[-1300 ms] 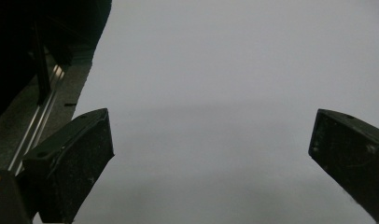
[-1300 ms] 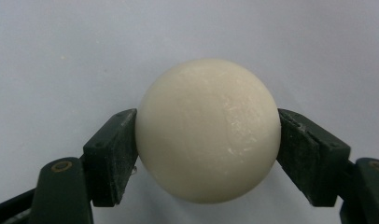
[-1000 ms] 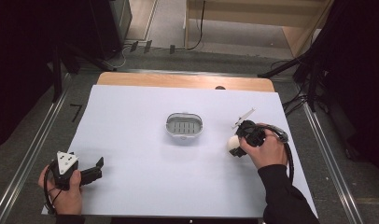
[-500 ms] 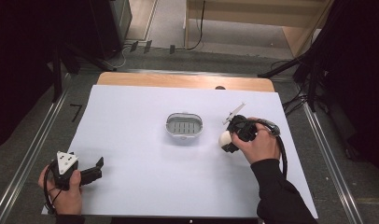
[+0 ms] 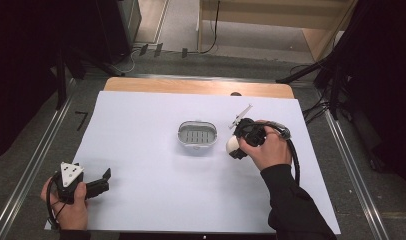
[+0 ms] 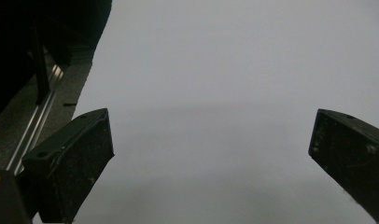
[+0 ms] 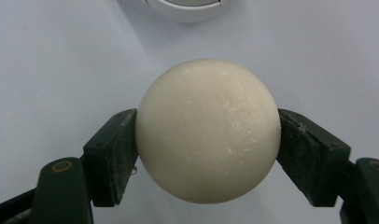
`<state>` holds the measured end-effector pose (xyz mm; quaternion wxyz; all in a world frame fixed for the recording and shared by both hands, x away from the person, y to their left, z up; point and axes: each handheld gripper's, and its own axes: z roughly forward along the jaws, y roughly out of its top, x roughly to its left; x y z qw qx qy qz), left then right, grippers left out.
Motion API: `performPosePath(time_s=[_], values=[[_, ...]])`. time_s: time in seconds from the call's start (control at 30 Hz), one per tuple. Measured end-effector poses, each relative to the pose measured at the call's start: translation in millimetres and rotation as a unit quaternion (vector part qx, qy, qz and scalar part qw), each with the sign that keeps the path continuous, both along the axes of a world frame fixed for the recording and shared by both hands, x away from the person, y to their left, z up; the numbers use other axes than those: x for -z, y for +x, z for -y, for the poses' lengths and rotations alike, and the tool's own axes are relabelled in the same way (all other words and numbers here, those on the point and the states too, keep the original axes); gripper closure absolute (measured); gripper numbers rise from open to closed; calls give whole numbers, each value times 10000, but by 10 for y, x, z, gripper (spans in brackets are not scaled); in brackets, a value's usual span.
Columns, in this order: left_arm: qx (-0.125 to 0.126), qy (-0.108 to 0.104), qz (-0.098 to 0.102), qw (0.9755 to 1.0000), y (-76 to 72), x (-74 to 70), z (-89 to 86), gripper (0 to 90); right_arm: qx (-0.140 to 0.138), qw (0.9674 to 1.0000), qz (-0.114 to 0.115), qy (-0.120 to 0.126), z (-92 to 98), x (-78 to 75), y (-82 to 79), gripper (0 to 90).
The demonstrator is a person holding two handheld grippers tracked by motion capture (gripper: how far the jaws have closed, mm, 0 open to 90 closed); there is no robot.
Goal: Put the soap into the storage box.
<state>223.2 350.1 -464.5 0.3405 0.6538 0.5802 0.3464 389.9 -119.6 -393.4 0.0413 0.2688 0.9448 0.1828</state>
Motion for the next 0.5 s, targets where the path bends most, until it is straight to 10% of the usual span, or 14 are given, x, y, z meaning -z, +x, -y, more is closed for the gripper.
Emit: performPosePath(time_s=[0.5], values=[[7, -30, 7, 10000, -1, -1, -6, 2, -249, 9997, 38, 66, -237, -114, 55, 254]])
